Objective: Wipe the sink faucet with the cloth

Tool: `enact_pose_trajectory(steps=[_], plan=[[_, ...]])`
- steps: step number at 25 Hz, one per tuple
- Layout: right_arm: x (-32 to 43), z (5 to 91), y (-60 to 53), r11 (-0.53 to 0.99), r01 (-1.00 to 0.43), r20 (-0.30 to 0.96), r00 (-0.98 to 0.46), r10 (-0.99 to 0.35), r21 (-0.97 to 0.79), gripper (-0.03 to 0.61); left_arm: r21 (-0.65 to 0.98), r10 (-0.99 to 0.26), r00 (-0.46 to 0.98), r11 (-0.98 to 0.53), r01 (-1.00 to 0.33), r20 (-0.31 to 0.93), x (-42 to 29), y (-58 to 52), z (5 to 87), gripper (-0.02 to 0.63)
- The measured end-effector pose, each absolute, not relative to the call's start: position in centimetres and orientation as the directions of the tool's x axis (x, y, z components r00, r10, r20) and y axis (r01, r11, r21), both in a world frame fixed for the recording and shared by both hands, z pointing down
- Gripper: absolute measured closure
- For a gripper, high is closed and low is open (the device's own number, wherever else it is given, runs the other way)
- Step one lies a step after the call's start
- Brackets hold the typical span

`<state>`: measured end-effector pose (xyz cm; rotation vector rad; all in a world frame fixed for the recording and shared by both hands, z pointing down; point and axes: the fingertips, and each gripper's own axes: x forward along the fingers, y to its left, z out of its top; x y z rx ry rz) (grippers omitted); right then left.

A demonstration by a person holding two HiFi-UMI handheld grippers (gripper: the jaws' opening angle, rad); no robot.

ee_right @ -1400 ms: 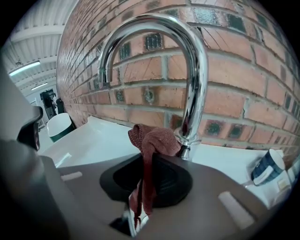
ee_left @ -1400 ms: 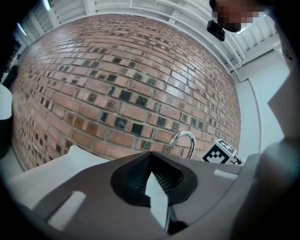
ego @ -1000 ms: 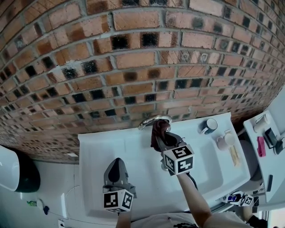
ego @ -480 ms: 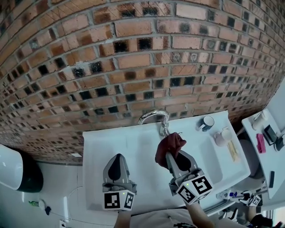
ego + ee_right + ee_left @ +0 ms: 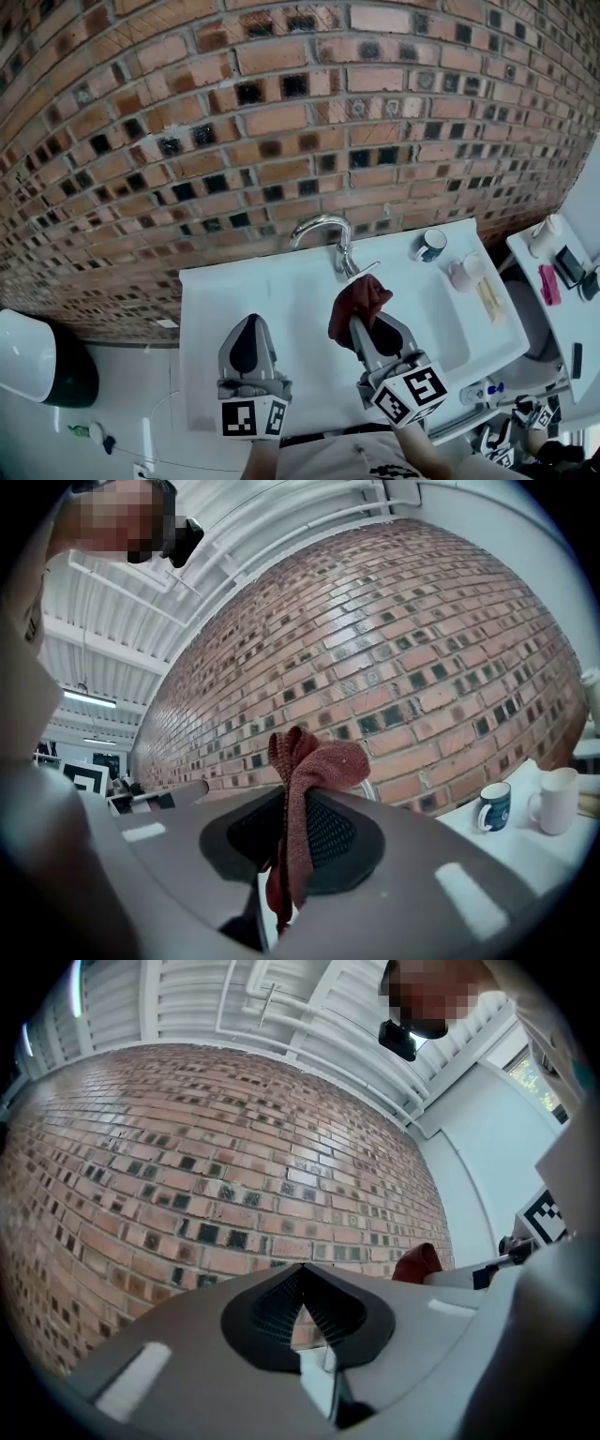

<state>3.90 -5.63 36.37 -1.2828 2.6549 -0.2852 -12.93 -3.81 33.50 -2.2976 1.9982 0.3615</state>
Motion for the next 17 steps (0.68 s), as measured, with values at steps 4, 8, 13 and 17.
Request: enact_pose_trajectory(steps=[4,8,13,17], plan=[[4.1,36.1,-4.3,0.611,-0.754,-0.082,-0.611,-0.787,-0.242,0.535,0.09,-0.964,0.131,-0.156,-0.984,-0.231,-12.5,-2.9,33.4,0.618],[4.2,35.9,-3.2,0.616,-0.751,-0.093,-0.613,-0.784,-0.238,0.535,0.082,-0.962,0.143,-0.165,-0.983,-0.233,-12.0,-2.0,33.4,0.618],[4.0,35.6,-2.4,0.622,-0.748,-0.1,-0.617,-0.78,-0.232,0.535,0.074,-0.96,0.141,-0.163,-0.984,-0.243,-12.2,-1.2,33.0,0.618],[3.6,35.1,-2.4,0.63,-0.745,-0.112,-0.622,-0.775,-0.221,0.535,0.07,-0.958,0.137,-0.16,-0.985,-0.253,-12.5,-1.1,32.6,0.618]])
